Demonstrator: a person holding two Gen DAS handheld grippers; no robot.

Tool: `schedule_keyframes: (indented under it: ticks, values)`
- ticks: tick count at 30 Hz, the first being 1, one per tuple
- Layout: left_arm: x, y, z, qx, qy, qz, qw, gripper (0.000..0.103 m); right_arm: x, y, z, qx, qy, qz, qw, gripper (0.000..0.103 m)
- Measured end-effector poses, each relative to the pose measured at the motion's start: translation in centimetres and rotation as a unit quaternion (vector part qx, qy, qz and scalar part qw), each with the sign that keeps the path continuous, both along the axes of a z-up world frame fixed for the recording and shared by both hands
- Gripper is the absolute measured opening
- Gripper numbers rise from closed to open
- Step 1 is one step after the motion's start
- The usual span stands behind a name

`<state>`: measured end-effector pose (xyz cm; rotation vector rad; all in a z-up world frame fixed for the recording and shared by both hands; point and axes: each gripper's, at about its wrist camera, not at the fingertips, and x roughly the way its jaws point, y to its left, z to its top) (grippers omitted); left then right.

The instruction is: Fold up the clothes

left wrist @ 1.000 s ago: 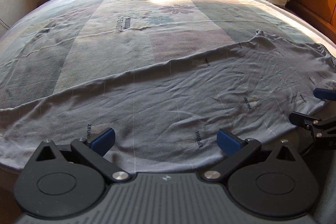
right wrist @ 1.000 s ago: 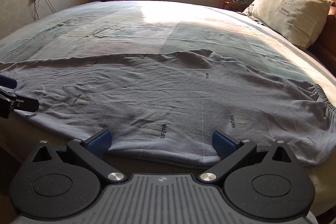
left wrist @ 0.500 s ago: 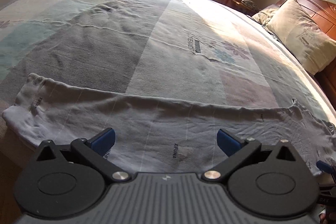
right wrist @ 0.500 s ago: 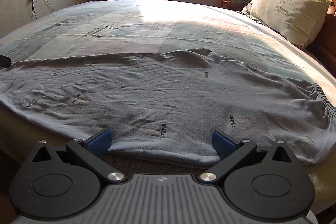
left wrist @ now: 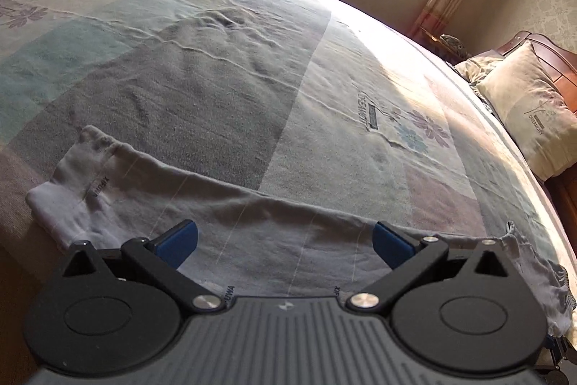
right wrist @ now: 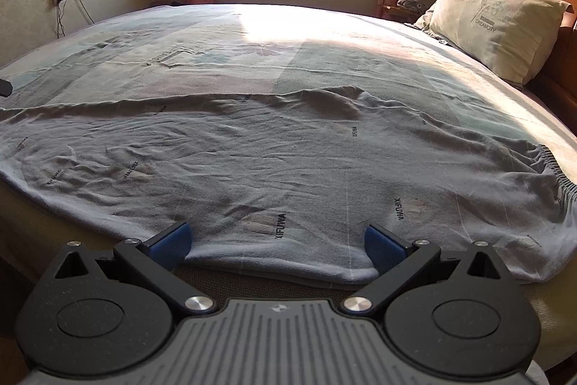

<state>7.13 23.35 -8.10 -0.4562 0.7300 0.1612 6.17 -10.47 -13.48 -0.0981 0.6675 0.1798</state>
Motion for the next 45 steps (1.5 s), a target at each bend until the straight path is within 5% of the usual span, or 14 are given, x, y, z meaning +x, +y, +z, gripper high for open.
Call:
schedule_keyframes:
  ticks: [6, 12, 17, 23, 26, 33, 41, 45]
  values:
    - [2.3, 0.9, -2.9, 0.036, 0.039, 0.054, 0.9971, 0.102, 0.0, 0.1, 0.0, -0.002, 0.0, 0.002, 1.0, 0.103]
    - [0.5, -3.6, -1.6, 0.074, 0.016, 0.006, 0.9971, 0.102, 0.9, -2.5, 2.2, 0.039, 0.029, 0.022, 0.999, 0.103]
    - [0.0, -8.3, -1.4, 0.072, 0.012, -0.078, 0.9943, 0.102, 2.3, -8.8, 4.0, 0.058, 0.005, -0.088, 0.994, 0.103]
    - [0.3, -11.5, -3.1, 0.077, 0.032, -0.107, 0.9908, 0.102, 3.0, -15.9, 2.2, 0.116, 0.07, -0.193, 0.972, 0.103]
    - [0.1, -12.3, -3.0, 0.096, 0.039, -0.116, 0.9878, 0.102, 2.1, -16.1, 3.0, 0.116, 0.069, -0.202, 0.97, 0.103]
    - [-0.4, -12.8, -3.1, 0.085, 0.04, -0.131, 0.9869, 0.102, 3.2, -11.6, 3.3, 0.103, 0.058, -0.125, 0.985, 0.103]
    - [-1.0, -12.6, -3.5, 0.088, 0.02, -0.133, 0.9871, 0.102, 2.6, -9.6, 1.9, 0.055, 0.084, -0.135, 0.986, 0.103]
    - [-1.0, -12.5, -3.6, 0.084, 0.016, -0.125, 0.9884, 0.102, 3.5, -10.0, 3.6, 0.051, 0.05, -0.135, 0.988, 0.103]
